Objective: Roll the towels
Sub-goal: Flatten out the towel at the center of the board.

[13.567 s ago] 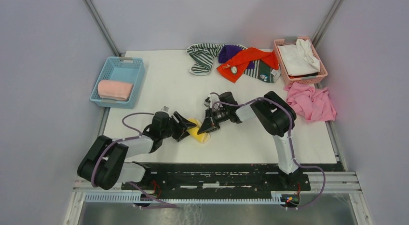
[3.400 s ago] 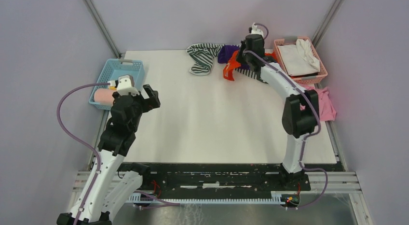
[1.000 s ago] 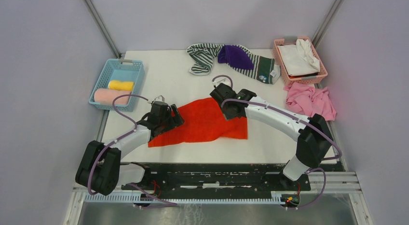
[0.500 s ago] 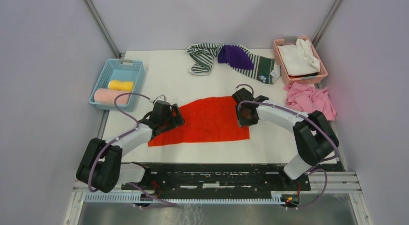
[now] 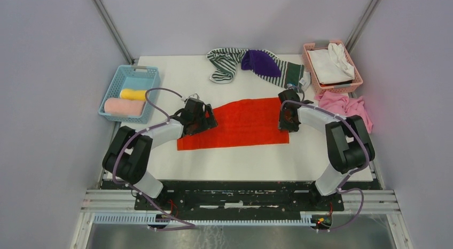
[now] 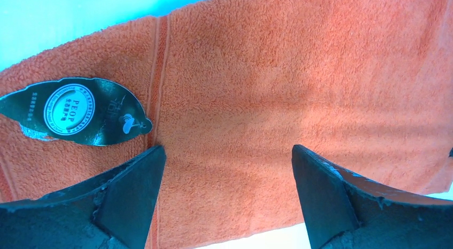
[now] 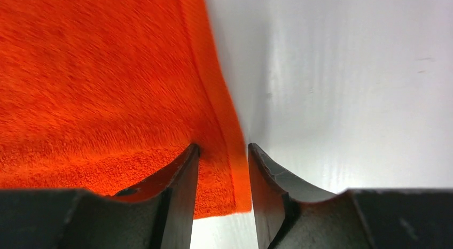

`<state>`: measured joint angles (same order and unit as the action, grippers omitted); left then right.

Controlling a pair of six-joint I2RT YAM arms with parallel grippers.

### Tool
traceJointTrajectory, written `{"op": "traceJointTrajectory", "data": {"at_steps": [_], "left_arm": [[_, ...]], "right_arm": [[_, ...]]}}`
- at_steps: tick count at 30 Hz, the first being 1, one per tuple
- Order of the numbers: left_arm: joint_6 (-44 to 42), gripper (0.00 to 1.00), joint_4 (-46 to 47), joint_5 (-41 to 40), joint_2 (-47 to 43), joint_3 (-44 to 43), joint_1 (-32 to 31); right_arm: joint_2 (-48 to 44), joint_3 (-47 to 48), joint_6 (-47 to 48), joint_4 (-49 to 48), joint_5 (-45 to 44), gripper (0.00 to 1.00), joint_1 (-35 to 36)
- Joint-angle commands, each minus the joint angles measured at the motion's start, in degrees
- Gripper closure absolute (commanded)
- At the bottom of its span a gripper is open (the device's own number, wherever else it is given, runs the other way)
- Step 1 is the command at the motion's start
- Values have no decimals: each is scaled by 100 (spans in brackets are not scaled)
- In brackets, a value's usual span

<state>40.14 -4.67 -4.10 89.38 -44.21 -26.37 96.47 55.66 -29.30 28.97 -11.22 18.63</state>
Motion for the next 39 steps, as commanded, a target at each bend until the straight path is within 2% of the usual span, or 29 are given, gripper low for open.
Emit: {"op": "traceJointTrajectory", "data": {"at_steps": [1,5,9,12,18,32,35,39], "left_arm": [[86,4,-716,-257,-13,-423,-19],[128,3,-1187,-702,-817,-402,-22],[388,3,-1849,-1321,-1824,137,-17],[574,4,-2159,-1573,-2353,644,110],[873,9,-2504,-1581,-2946,1362,447],[974,13,-2777,-1937,-2750,1319,462],[967,14,-2770,-1933,-2663,1300,458],[926,15,-2744,-1914,-2520,1276,458]], "right_arm": [[-81,256,135,191,-517,52,-202],[-736,221,263,563,-416,49,-201],[-1340,-193,318,791,-269,50,-211],[-1417,-414,298,794,-232,54,-232],[-1092,-591,268,458,110,64,-298],[-552,-618,186,231,433,65,-348],[-357,-602,117,361,368,70,-372],[-314,-632,103,405,362,87,-378]]}}
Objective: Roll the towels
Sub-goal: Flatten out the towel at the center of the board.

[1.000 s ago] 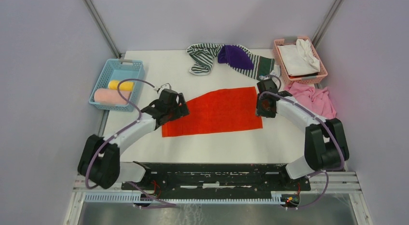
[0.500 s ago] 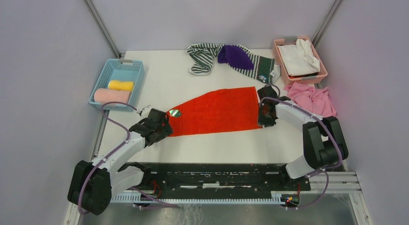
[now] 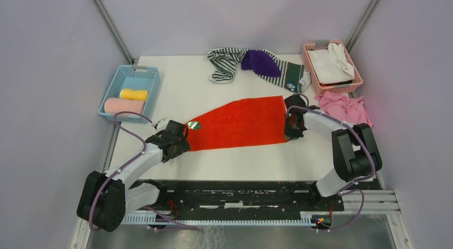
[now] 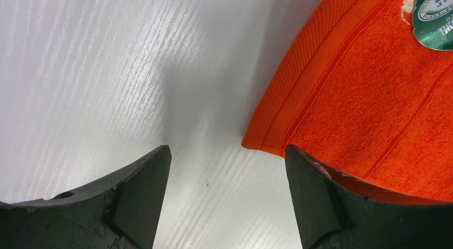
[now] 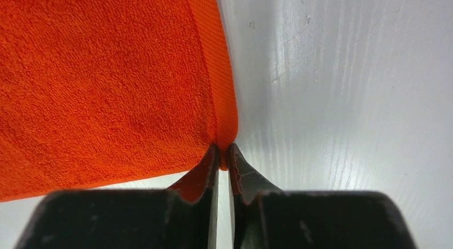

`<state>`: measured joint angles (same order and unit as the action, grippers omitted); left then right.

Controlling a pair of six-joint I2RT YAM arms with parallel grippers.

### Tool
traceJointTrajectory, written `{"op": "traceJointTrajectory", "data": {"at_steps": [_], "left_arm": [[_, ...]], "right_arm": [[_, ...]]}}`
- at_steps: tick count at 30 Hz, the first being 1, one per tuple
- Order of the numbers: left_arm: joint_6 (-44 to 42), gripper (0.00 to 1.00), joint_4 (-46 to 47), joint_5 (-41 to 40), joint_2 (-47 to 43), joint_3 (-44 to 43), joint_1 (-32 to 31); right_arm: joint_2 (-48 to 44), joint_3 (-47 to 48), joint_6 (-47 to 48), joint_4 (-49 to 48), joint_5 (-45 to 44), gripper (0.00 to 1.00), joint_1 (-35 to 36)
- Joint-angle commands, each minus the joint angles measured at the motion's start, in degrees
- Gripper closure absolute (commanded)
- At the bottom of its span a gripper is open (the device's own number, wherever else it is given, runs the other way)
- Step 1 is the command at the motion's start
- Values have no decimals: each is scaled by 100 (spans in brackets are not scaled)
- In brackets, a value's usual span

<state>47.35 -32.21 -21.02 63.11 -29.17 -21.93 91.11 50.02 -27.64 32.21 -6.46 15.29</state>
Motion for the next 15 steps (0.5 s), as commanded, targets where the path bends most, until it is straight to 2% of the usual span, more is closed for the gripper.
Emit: {"op": "traceJointTrajectory", "data": {"at_steps": [1,4,8,15], "left_arm": [[191,17,30,-213,150,-234,20],[165,23,53,-216,302,-277,20],[128,31,92,-306,451,-349,16],[-56,37,266,-174,693,-591,19]], "right_arm": [[173,-83,-52,73,-100,91,-42],[67,-93,13,63,-72,97,-41],[13,-112,56,34,-12,98,-48],[44,-172,74,-65,146,99,-36]]}}
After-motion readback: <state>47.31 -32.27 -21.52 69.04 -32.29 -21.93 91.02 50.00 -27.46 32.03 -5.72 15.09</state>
